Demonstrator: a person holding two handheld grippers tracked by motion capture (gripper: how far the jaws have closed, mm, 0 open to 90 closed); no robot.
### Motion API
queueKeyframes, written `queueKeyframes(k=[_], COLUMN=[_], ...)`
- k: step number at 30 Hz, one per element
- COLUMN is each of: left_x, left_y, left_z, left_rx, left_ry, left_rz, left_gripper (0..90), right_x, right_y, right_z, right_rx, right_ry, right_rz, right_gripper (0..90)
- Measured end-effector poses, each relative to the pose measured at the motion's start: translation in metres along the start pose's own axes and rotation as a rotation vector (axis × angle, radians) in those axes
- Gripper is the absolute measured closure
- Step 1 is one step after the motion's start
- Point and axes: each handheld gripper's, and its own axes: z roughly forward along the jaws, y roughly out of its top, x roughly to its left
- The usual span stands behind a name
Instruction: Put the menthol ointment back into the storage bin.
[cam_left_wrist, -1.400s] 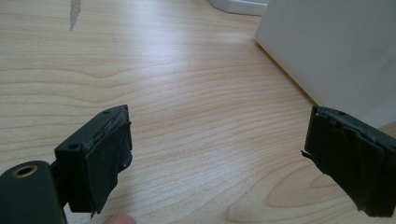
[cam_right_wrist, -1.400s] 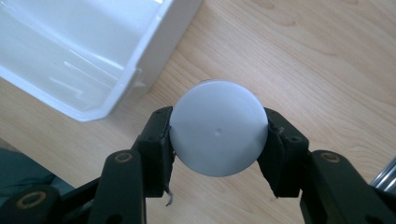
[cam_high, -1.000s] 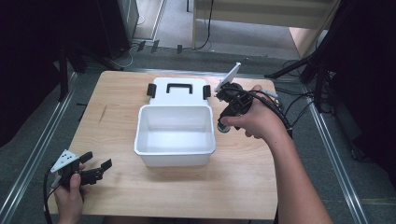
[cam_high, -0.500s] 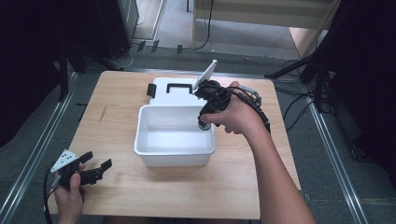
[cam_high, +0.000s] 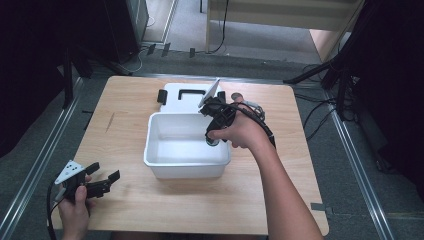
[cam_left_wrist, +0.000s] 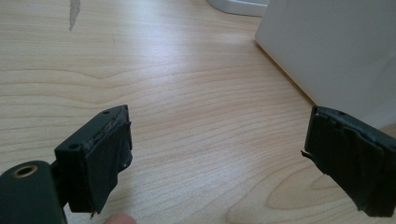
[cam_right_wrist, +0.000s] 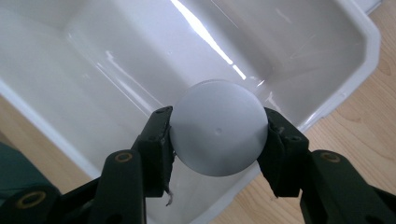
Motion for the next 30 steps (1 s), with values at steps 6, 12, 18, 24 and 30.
queueKeyframes(k=[6,12,18,24,30], left_x=[0.0,-0.001,0.0,0.0,0.0], left_y=[0.0,0.0,0.0,0.0,0.0], left_z=[0.0,0.0,0.0,0.0,0.0], left_rx=[-0.002,-0.001,0.001,0.001,0.004], left_ry=[0.0,0.003,0.002,0.003,0.003], left_rz=[0.001,0.0,0.003,0.002,0.003], left_gripper=[8.4,8.4,8.4,8.4,8.4], right_x=[-0.001,0.001,0.005,0.006,0.01], right_y=[-0.003,-0.004,-0.002,0.001,0.005], right_z=[0.024,0.038,0.055,0.061,0.072], right_rx=[0.011,0.021,0.045,0.039,0.06], right_ry=[-0.017,-0.045,-0.064,-0.09,-0.093], right_rz=[-0.036,-0.071,-0.095,-0.102,-0.128], right_gripper=[51.1,51.1,51.1,51.1,51.1])
